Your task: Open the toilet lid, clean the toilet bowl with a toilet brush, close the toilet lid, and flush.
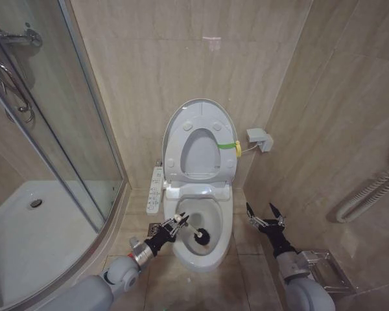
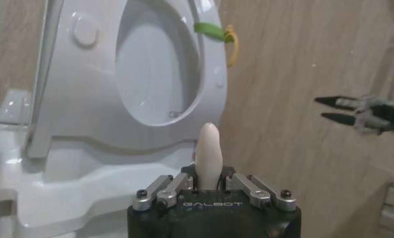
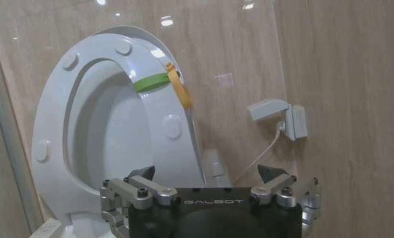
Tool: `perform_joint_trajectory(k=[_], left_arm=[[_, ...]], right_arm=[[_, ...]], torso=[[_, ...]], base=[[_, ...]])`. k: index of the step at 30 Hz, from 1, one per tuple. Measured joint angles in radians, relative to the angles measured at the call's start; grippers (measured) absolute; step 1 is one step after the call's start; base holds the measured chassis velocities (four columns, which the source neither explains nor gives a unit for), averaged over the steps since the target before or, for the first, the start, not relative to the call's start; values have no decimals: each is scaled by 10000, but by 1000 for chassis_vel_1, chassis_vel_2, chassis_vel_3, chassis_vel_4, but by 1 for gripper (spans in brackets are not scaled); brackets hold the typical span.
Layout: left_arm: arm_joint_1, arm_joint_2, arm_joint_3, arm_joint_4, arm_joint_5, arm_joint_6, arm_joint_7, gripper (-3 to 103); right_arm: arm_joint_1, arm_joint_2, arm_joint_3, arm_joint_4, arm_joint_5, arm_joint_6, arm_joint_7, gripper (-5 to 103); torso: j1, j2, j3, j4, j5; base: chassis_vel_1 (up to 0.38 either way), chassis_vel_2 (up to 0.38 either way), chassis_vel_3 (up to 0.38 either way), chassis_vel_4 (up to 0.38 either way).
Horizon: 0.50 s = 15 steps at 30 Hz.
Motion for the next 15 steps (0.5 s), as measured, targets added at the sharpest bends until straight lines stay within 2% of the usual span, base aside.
perform_joint_trajectory(k=[9, 15], left_arm=[[-832, -779, 235, 1360, -339, -1, 180, 22], [-997, -694, 382, 968, -500, 54, 46, 22]], right_arm=[[0, 0, 0, 0, 0, 0, 0, 100], [0, 0, 0, 0, 0, 0, 0, 100]], torso=[[0, 0, 0, -1, -1], [1, 0, 0, -2, -1]], base=[[0, 0, 0, 0], [0, 0, 0, 0]])
